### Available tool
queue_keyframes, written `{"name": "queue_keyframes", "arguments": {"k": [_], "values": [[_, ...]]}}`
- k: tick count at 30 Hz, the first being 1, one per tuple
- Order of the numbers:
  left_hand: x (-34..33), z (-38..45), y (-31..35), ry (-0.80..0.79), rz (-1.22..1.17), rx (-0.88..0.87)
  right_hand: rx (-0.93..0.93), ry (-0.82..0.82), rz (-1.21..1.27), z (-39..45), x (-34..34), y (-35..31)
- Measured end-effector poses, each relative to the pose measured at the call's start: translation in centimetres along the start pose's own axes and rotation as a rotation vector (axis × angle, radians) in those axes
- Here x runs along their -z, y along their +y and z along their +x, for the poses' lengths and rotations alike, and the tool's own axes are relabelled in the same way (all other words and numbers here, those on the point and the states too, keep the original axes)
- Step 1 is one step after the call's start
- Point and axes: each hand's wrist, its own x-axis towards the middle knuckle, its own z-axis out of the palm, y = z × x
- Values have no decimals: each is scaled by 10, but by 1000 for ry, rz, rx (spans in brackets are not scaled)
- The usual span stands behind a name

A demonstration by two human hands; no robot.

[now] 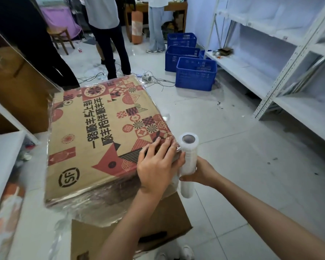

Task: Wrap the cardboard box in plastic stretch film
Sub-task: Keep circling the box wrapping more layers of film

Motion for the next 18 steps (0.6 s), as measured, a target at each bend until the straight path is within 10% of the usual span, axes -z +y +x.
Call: {"name": "queue_keyframes", "arguments": {"k": [18], "values": [[36,-14,-16,-45,-75,76,230,-331,51,18,-22,11]]}}
